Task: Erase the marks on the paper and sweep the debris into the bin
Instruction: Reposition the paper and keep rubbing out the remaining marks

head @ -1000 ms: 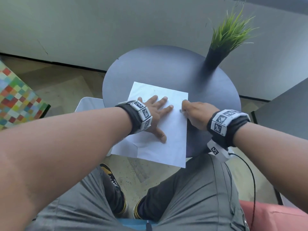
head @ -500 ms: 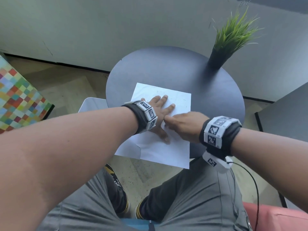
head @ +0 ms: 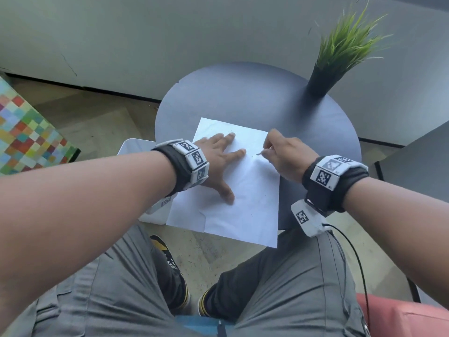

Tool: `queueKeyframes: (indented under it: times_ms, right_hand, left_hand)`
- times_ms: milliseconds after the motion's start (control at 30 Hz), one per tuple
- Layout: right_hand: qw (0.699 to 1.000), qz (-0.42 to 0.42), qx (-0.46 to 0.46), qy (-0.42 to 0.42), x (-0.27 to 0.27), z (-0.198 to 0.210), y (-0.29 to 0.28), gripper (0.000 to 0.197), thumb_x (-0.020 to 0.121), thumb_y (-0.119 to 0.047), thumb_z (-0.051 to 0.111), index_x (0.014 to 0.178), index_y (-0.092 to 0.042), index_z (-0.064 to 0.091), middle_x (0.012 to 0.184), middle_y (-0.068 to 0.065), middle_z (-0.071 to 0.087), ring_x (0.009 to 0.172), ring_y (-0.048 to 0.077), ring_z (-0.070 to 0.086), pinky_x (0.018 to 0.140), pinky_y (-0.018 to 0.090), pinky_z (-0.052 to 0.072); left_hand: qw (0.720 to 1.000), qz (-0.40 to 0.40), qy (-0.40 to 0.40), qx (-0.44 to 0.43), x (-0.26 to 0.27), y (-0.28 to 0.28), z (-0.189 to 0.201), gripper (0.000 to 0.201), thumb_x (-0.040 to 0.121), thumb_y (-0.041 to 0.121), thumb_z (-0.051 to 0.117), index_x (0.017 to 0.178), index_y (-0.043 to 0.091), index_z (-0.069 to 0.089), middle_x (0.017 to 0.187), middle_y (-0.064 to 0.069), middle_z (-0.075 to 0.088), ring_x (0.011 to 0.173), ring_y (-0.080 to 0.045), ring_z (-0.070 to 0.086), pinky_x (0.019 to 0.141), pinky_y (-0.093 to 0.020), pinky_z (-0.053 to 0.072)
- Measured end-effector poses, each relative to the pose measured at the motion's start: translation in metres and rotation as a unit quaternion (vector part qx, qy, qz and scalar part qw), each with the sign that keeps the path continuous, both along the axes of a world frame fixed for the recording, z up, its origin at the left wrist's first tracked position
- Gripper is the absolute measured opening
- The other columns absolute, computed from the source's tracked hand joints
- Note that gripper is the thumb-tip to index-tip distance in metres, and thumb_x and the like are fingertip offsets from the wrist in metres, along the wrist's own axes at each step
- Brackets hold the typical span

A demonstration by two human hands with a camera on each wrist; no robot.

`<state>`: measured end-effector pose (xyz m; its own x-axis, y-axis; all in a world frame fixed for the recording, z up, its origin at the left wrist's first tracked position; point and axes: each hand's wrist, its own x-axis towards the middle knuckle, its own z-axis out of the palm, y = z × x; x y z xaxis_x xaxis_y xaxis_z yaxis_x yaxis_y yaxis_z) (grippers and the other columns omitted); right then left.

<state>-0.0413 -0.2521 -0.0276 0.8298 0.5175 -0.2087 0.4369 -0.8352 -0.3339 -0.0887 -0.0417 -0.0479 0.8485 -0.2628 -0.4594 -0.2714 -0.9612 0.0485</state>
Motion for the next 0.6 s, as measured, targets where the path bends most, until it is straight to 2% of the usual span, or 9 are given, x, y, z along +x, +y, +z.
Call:
queueKeyframes:
  times_ms: [100,200,267,367,433,500,567,600]
  right_hand:
    - [0.997,0.054,-0.058,-0.011,-0.006,-0.008,0.0,0.014,0.097,-0.035,0.045,0.099,-0.021,0.044,0.091,0.001,0.057,0.089,0.031,0.053,0.073,0.037,0.046]
    - [0.994,0.058,-0.092,-0.021,-0.001,-0.008,-0.003,0.013,0.097,-0.035,0.041,0.105,-0.025,0.046,0.099,0.003,0.062,0.094,0.031,0.054,0.077,0.039,0.049]
    - [0.992,0.076,-0.098,-0.036,-0.003,-0.009,-0.003,0.014,0.097,-0.031,0.04,0.106,-0.023,0.048,0.104,0.005,0.063,0.094,0.031,0.055,0.078,0.039,0.049]
    - [0.974,0.194,-0.115,-0.023,-0.03,-0.015,0.012,0.005,0.096,-0.023,0.041,0.1,-0.022,0.04,0.096,0.003,0.057,0.089,0.03,0.056,0.073,0.04,0.048]
    - [0.962,0.245,-0.116,-0.011,-0.043,-0.016,0.017,0.004,0.099,-0.029,0.039,0.098,-0.025,0.037,0.09,0.0,0.051,0.083,0.03,0.056,0.068,0.038,0.046]
    - [0.971,0.202,-0.124,-0.03,-0.027,-0.014,0.014,0.009,0.101,-0.036,0.036,0.097,-0.028,0.035,0.092,0.002,0.055,0.085,0.031,0.059,0.071,0.04,0.05]
    - [0.981,0.142,-0.127,-0.049,-0.007,-0.007,0.009,0.01,0.1,-0.035,0.035,0.099,-0.024,0.036,0.1,0.007,0.06,0.09,0.034,0.06,0.077,0.042,0.051]
    - [0.979,0.149,-0.127,-0.051,-0.007,-0.008,0.008,0.011,0.099,-0.032,0.034,0.101,-0.022,0.037,0.101,0.008,0.06,0.091,0.034,0.06,0.079,0.041,0.051]
  left_hand:
    - [1.0,0.028,-0.012,0.009,-0.006,0.005,-0.003,0.136,0.043,0.098,0.053,0.152,0.041,-0.007,0.161,-0.006,-0.018,0.148,-0.03,-0.013,0.119,-0.053,0.006]
    - [0.999,0.037,-0.004,0.002,-0.009,0.008,-0.005,0.135,0.045,0.099,0.05,0.151,0.041,-0.01,0.161,-0.005,-0.017,0.148,-0.029,-0.013,0.119,-0.054,0.007]
    - [0.999,0.039,-0.004,0.001,-0.009,0.007,-0.005,0.135,0.046,0.098,0.051,0.151,0.041,-0.011,0.161,-0.005,-0.018,0.148,-0.029,-0.013,0.119,-0.054,0.006]
    - [0.999,0.039,-0.001,0.006,-0.009,0.006,-0.005,0.137,0.045,0.098,0.051,0.151,0.04,-0.013,0.161,-0.004,-0.019,0.148,-0.029,-0.014,0.119,-0.054,0.006]
    - [0.999,0.034,0.001,0.011,-0.009,0.005,-0.005,0.138,0.044,0.099,0.05,0.15,0.039,-0.015,0.161,-0.005,-0.02,0.148,-0.029,-0.015,0.119,-0.055,0.006]
    - [0.999,0.033,0.008,0.014,-0.01,0.005,-0.003,0.141,0.042,0.099,0.052,0.15,0.039,-0.017,0.16,-0.005,-0.023,0.148,-0.03,-0.017,0.118,-0.056,0.006]
    - [0.999,0.035,0.012,0.02,-0.009,0.002,-0.003,0.145,0.04,0.098,0.054,0.15,0.038,-0.019,0.159,-0.006,-0.026,0.147,-0.032,-0.018,0.117,-0.059,0.007]
    - [0.999,0.035,0.013,0.026,-0.009,0.001,-0.003,0.146,0.039,0.098,0.054,0.15,0.038,-0.019,0.158,-0.007,-0.027,0.147,-0.033,-0.018,0.117,-0.06,0.007]
